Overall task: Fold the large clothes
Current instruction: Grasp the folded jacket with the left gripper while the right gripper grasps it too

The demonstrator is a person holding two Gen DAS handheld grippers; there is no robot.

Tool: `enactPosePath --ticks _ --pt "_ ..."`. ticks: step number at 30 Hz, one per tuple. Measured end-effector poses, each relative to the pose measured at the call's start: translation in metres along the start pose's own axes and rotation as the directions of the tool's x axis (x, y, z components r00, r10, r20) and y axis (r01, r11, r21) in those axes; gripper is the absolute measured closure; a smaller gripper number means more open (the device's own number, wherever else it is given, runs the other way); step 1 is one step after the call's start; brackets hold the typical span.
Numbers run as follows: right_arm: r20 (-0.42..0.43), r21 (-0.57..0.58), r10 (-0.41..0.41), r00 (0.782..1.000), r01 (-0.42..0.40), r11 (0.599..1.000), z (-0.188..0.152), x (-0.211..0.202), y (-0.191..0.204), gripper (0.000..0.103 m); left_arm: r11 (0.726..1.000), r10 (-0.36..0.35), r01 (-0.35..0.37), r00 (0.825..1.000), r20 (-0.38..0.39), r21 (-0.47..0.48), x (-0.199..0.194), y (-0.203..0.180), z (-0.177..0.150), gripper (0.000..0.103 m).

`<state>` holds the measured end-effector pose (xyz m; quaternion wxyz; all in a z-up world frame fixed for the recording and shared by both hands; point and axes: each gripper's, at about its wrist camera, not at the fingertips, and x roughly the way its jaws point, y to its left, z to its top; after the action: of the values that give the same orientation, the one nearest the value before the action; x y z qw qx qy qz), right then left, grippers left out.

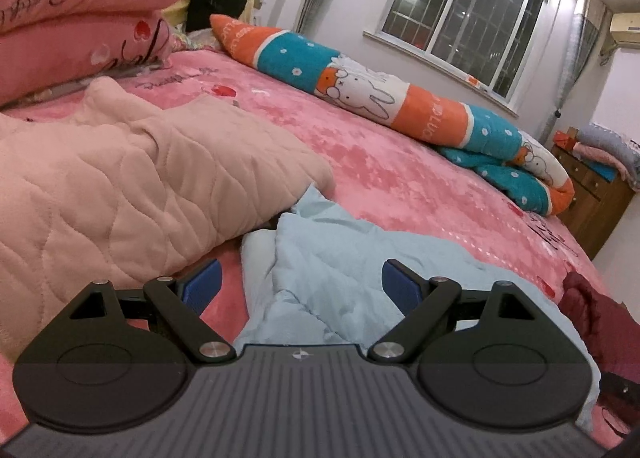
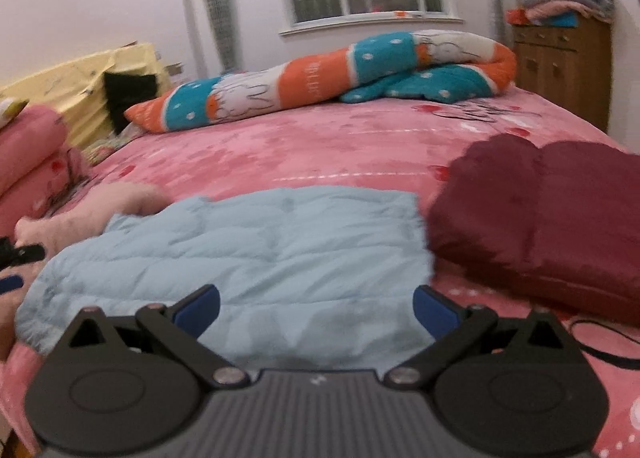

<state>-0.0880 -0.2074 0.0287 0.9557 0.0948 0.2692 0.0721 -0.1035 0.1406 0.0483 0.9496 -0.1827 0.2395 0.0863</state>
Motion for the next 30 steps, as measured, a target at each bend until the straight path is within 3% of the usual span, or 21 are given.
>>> enactPosePath --ticks 6,10,16,21,30 --pt "0.012 0.080 -0.064 0.998 0.063 0.995 0.007 0.003 -0.036 0.001 0.999 -0.035 0.032 0.997 -0.072 -0.038 0.015 0.004 0.008 0.000" --pt "-0.002 0.170 -0.054 0.999 0.054 0.984 0.007 0.008 -0.063 0.001 0.996 -0.051 0.041 0.990 -0.134 -0.076 0.029 0.005 0.010 0.000" --pt "-0.051 0.346 0.075 0.996 -0.053 0.937 0.001 0.029 -0.095 0.001 0.987 -0.084 0.054 0.974 -0.208 -0.149 0.048 0.013 0.013 0.000" --pt "-0.072 0.448 0.196 0.978 -0.144 0.883 -0.003 0.052 -0.106 0.001 0.981 -0.109 0.063 0.961 -0.254 -0.182 0.059 0.014 0.010 0.000" --pt "-0.070 0.473 0.306 0.950 -0.239 0.848 0.003 0.077 -0.107 0.000 0.968 -0.144 0.078 0.950 -0.278 -0.237 0.071 0.017 0.009 0.000"
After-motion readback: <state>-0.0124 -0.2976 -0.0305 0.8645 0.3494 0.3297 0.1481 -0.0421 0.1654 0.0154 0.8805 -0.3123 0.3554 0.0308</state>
